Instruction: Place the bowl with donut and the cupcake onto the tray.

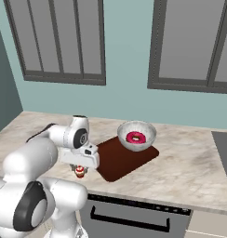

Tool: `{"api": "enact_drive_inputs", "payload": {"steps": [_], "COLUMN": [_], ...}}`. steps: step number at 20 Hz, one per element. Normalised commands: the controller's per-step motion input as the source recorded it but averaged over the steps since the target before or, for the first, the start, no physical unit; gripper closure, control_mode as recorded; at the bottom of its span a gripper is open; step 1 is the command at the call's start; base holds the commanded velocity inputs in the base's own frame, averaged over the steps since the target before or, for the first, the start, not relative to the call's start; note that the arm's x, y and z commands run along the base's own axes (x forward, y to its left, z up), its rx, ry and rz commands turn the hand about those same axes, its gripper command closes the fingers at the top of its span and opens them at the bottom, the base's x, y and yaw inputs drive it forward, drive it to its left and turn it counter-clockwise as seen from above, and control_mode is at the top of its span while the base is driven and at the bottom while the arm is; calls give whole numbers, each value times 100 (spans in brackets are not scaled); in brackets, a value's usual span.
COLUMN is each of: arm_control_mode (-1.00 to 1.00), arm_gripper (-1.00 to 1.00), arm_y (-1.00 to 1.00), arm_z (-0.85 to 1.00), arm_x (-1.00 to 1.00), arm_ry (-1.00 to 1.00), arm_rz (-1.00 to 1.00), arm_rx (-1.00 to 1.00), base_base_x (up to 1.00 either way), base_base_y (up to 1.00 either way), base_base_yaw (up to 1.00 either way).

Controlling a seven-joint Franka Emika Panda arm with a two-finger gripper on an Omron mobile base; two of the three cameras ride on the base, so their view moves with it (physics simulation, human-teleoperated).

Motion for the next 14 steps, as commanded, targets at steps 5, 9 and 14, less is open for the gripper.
{"api": "enact_drive_inputs", "payload": {"steps": [5, 9, 14], "arm_control_mode": [-100, -100, -100], "arm_gripper": [100, 100, 100], "arm_y": [-4, -9, -14], "arm_z": [41, 25, 17], "arm_x": [0, 4, 24], "arm_ry": [0, 1, 6], "arm_rz": [0, 0, 0], "arm_rx": [0, 0, 0], "base_base_x": [0, 0, 0], "base_base_y": [0, 0, 0], "base_base_yaw": [0, 0, 0]}}
